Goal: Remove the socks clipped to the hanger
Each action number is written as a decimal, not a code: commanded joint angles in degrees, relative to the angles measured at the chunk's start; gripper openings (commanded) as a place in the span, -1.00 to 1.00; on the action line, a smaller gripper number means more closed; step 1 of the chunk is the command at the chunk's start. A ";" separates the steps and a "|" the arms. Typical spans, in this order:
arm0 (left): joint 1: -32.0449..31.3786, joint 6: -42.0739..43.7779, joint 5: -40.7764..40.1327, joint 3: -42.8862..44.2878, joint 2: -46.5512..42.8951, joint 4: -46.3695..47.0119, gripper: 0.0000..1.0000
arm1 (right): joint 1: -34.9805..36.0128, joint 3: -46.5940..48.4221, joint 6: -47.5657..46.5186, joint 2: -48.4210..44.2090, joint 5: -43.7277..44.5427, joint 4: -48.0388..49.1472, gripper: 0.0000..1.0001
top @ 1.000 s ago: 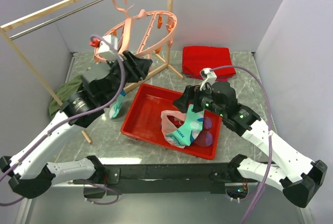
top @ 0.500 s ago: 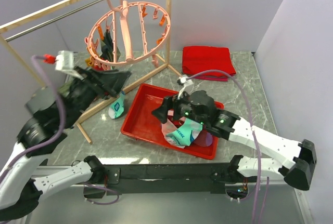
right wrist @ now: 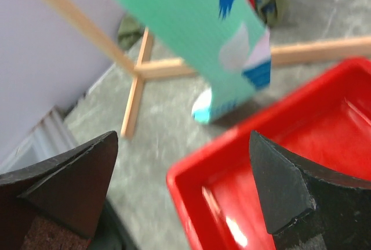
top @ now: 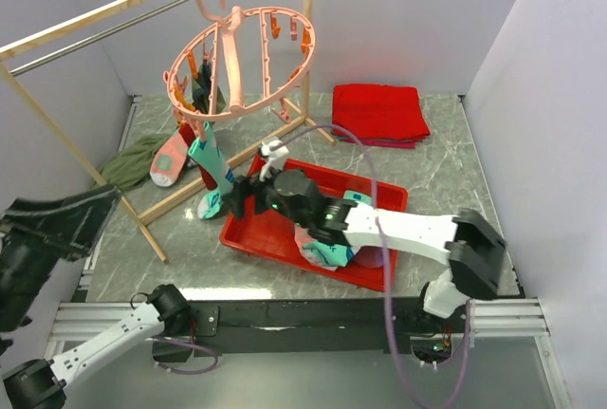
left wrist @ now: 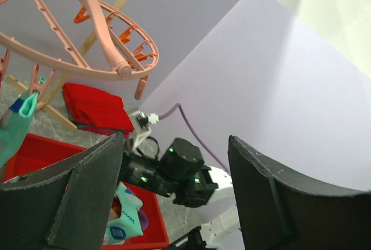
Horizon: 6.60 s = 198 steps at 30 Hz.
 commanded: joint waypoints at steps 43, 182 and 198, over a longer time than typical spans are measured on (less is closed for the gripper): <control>-7.64 -7.38 -12.89 -2.97 2.48 -13.54 0.45 | 7.27 13.73 -1.28 11.05 9.92 4.97 -1.00; 14.86 -2.28 -1.29 -1.04 -0.59 -8.25 0.64 | 4.10 -3.23 7.52 -17.18 7.88 -14.05 0.99; 12.93 -4.12 -3.13 -0.08 -4.28 -15.37 0.66 | 10.17 14.24 -9.98 15.68 21.60 11.91 0.99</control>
